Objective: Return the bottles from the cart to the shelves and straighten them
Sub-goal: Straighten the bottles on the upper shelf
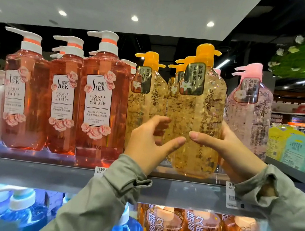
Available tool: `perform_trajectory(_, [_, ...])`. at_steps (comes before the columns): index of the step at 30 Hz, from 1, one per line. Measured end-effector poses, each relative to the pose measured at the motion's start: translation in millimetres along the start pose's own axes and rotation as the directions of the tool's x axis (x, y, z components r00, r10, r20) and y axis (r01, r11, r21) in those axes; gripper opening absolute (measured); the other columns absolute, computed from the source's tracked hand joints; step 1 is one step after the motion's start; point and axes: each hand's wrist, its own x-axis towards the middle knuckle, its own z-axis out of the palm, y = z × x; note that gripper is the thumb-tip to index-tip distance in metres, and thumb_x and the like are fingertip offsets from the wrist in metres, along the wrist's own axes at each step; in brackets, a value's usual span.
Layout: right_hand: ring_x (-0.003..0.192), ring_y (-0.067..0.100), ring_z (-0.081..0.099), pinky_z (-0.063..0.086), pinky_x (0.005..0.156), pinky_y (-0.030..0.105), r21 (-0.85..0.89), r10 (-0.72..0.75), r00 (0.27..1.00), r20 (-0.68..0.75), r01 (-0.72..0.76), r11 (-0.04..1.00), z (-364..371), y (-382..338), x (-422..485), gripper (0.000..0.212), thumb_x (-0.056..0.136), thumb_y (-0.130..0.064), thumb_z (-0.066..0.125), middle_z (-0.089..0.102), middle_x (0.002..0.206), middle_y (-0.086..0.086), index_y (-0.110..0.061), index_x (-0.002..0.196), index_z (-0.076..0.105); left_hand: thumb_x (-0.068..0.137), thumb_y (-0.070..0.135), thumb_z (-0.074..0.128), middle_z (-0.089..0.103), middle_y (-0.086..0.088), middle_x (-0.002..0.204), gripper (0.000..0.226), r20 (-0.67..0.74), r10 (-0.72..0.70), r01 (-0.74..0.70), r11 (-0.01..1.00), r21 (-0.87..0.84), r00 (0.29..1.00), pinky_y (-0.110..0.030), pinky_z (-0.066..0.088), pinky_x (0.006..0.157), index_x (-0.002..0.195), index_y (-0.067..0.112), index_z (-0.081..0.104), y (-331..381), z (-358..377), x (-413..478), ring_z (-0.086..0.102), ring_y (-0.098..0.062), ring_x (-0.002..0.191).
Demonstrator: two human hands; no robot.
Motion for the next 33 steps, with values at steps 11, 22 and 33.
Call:
perform_trajectory(11, [0.096,0.007,0.068,0.052,0.078,0.026,-0.042,-0.027,1.000,-0.005,0.026,0.999,-0.9,1.4,0.3,0.085,0.059,-0.025,0.077,0.067,0.115,-0.005,-0.024,0.135,0.040,0.092,0.026,0.056,-0.003,-0.010,0.158,0.073,-0.183,-0.016,0.076,0.942,0.326,0.983,-0.019,-0.005,0.109,0.148,0.011,0.013,5.8,7.3,-4.9,-0.005,-0.019,0.145])
perform_trajectory(22, [0.097,0.014,0.066,0.052,0.086,0.037,-0.050,-0.006,0.999,-0.036,0.004,0.999,-1.9,-0.1,-1.2,0.089,0.053,-0.024,0.077,0.066,0.113,0.000,-0.018,0.134,0.041,0.086,0.030,0.066,-0.005,-0.023,0.156,0.115,-0.091,-0.360,0.371,0.906,0.203,0.928,-0.041,0.012,0.116,0.141,0.010,-0.033,4.4,7.1,18.6,-0.001,-0.030,0.146])
perform_trajectory(33, [0.112,0.022,0.061,0.044,0.102,0.049,-0.107,0.091,0.996,0.015,-0.089,0.990,-5.3,3.7,8.3,0.126,0.029,-0.043,0.095,0.063,0.124,0.004,-0.019,0.139,0.038,0.082,0.034,0.070,-0.018,-0.032,0.150,0.128,-0.014,-0.476,0.428,0.776,0.464,0.879,-0.046,0.015,0.114,0.131,0.008,-0.045,8.1,5.5,28.7,0.006,-0.043,0.142])
